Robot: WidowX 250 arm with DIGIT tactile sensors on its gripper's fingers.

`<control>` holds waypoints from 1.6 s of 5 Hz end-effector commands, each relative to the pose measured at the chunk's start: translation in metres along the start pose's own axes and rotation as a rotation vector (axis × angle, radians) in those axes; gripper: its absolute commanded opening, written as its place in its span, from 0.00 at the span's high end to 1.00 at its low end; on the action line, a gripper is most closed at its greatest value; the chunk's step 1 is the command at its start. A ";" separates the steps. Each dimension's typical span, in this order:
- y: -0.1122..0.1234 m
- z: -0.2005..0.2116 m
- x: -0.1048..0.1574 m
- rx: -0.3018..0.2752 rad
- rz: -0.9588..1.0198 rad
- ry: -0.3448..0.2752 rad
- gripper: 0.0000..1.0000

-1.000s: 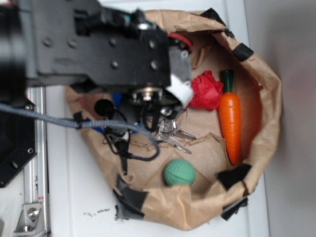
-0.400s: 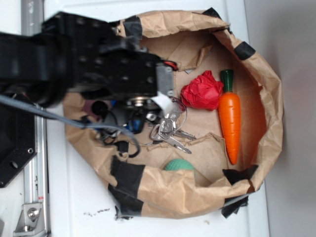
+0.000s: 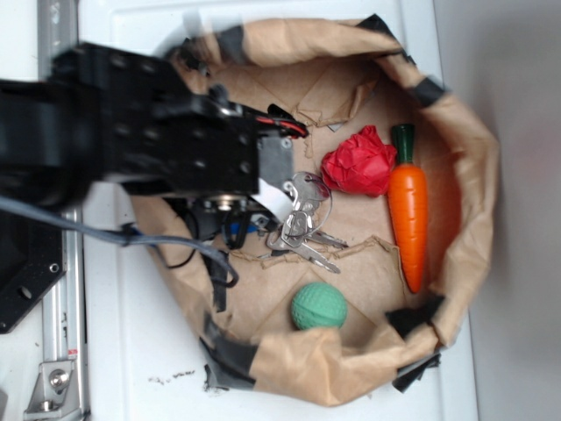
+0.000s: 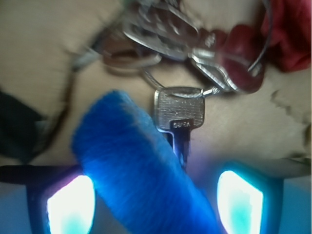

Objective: Grab the blue sponge.

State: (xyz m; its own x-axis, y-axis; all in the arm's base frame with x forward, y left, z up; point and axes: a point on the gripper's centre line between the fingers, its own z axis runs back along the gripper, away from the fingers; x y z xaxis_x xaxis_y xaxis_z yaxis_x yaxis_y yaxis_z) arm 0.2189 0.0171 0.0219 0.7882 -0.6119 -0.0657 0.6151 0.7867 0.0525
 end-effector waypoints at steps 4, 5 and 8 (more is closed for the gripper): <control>0.018 0.023 -0.001 0.072 0.317 -0.056 1.00; 0.031 0.072 -0.007 0.130 0.560 -0.152 1.00; 0.035 0.125 0.045 -0.072 1.015 -0.243 1.00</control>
State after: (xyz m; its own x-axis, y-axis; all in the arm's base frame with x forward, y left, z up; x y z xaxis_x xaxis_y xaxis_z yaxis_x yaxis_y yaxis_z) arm 0.2730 0.0053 0.1333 0.9375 0.3208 0.1348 -0.3153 0.9470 -0.0611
